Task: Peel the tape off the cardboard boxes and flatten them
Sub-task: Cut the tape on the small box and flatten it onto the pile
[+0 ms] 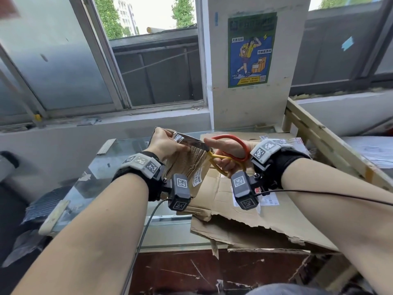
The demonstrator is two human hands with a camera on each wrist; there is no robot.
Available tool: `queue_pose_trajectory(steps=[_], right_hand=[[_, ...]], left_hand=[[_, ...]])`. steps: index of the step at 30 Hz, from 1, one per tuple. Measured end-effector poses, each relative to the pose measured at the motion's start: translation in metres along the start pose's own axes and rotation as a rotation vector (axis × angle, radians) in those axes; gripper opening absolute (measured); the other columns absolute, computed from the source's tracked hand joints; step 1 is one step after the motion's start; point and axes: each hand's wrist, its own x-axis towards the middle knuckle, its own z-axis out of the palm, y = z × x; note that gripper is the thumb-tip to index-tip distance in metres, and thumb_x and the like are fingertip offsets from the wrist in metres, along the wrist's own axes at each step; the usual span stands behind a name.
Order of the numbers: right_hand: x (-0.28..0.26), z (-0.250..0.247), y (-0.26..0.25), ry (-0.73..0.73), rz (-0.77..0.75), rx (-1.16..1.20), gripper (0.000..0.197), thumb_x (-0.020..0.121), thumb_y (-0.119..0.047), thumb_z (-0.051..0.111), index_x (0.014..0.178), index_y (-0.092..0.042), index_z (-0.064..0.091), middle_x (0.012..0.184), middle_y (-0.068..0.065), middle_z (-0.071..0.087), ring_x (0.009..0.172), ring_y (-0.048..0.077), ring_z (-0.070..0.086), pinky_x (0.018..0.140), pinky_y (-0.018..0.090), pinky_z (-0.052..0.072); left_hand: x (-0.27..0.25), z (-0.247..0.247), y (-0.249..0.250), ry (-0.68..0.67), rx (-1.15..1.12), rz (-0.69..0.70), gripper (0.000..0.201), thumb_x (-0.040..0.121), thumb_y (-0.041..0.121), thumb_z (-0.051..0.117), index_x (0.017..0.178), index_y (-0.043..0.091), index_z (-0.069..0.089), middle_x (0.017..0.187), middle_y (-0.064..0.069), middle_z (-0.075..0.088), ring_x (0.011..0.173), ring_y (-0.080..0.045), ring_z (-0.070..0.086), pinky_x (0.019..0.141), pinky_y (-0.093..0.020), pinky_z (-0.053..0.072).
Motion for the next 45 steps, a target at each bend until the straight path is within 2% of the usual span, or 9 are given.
queue_pose_trajectory(steps=[4,8,11,18,24,29,39,42,45], right_hand=[[-0.001,-0.001,-0.003,-0.006,-0.012,-0.017,0.055,0.091,-0.055,0.033,0.072,-0.012,0.062,0.043,-0.003,0.050,0.032,0.005,0.038,0.038,0.012,0.033],[0.004,-0.001,-0.005,0.041,-0.030,-0.118,0.069,0.091,-0.061,0.030,0.042,-0.019,0.056,0.038,-0.004,0.043,0.030,0.007,0.035,0.041,0.015,0.034],[0.012,-0.002,-0.007,0.148,-0.005,-0.051,0.062,0.070,-0.072,0.049,0.053,-0.011,0.050,0.038,-0.002,0.044,0.030,0.009,0.039,0.047,0.023,0.049],[0.035,-0.001,-0.003,0.610,0.115,-0.683,0.032,0.081,-0.033,0.072,0.082,-0.003,0.064,0.071,0.010,0.061,0.057,0.018,0.058,0.055,0.028,0.048],[0.075,0.016,0.002,0.728,0.120,-0.736,0.028,0.086,-0.016,0.062,0.101,0.007,0.066,0.078,0.012,0.058,0.066,0.022,0.058,0.052,0.025,0.045],[0.107,0.033,0.005,0.728,0.200,-0.902,0.031,0.093,-0.013,0.052,0.064,-0.009,0.042,0.066,0.006,0.049,0.061,0.020,0.050,0.036,0.020,0.033],[0.180,0.060,0.021,0.572,0.253,-0.859,0.032,0.090,-0.014,0.056,0.061,-0.014,0.043,0.063,0.002,0.046,0.075,0.023,0.051,0.057,0.025,0.041],[0.193,0.068,0.020,0.566,0.254,-0.843,0.021,0.091,-0.012,0.053,0.072,-0.006,0.055,0.069,0.009,0.057,0.063,0.019,0.051,0.052,0.024,0.042],[0.205,0.068,0.019,0.523,0.166,-0.654,0.025,0.088,-0.003,0.057,0.110,0.009,0.062,0.094,0.020,0.066,0.076,0.024,0.060,0.077,0.034,0.057]], left_hand=[[-0.001,-0.001,-0.001,0.013,0.022,-0.001,0.070,0.054,0.020,0.094,0.103,0.015,0.045,0.105,-0.004,0.057,0.099,-0.018,0.056,0.086,-0.034,0.049],[-0.001,0.000,-0.004,0.036,0.018,0.004,0.068,0.059,0.018,0.092,0.109,0.013,0.045,0.096,0.000,0.052,0.094,-0.018,0.053,0.083,-0.033,0.049],[0.002,0.002,-0.007,0.067,-0.001,0.042,0.058,0.065,0.015,0.088,0.103,0.014,0.045,0.086,0.004,0.048,0.085,-0.016,0.050,0.075,-0.028,0.043],[0.007,-0.009,-0.026,0.214,0.043,0.117,0.024,0.083,0.005,0.062,0.099,0.017,0.050,0.092,-0.001,0.053,0.089,-0.021,0.053,0.081,-0.032,0.047],[0.003,-0.036,-0.047,0.473,0.088,0.186,0.032,0.083,-0.001,0.059,0.111,0.010,0.049,0.095,-0.004,0.056,0.092,-0.021,0.057,0.077,-0.026,0.043],[0.000,-0.056,-0.066,0.569,0.101,0.225,0.043,0.081,-0.005,0.054,0.122,0.008,0.048,0.113,-0.006,0.057,0.105,-0.019,0.054,0.092,-0.025,0.042],[0.002,-0.099,-0.106,0.491,-0.071,0.238,0.050,0.079,-0.016,0.041,0.122,0.008,0.051,0.109,0.001,0.058,0.102,-0.013,0.055,0.095,-0.019,0.045],[0.005,-0.108,-0.112,0.445,-0.142,0.230,0.047,0.082,-0.016,0.043,0.119,0.011,0.051,0.108,0.002,0.059,0.103,-0.013,0.058,0.096,-0.025,0.049],[0.006,-0.112,-0.113,0.400,-0.207,0.199,0.051,0.079,-0.017,0.041,0.114,0.019,0.050,0.109,0.002,0.061,0.100,-0.009,0.058,0.091,-0.045,0.054]])
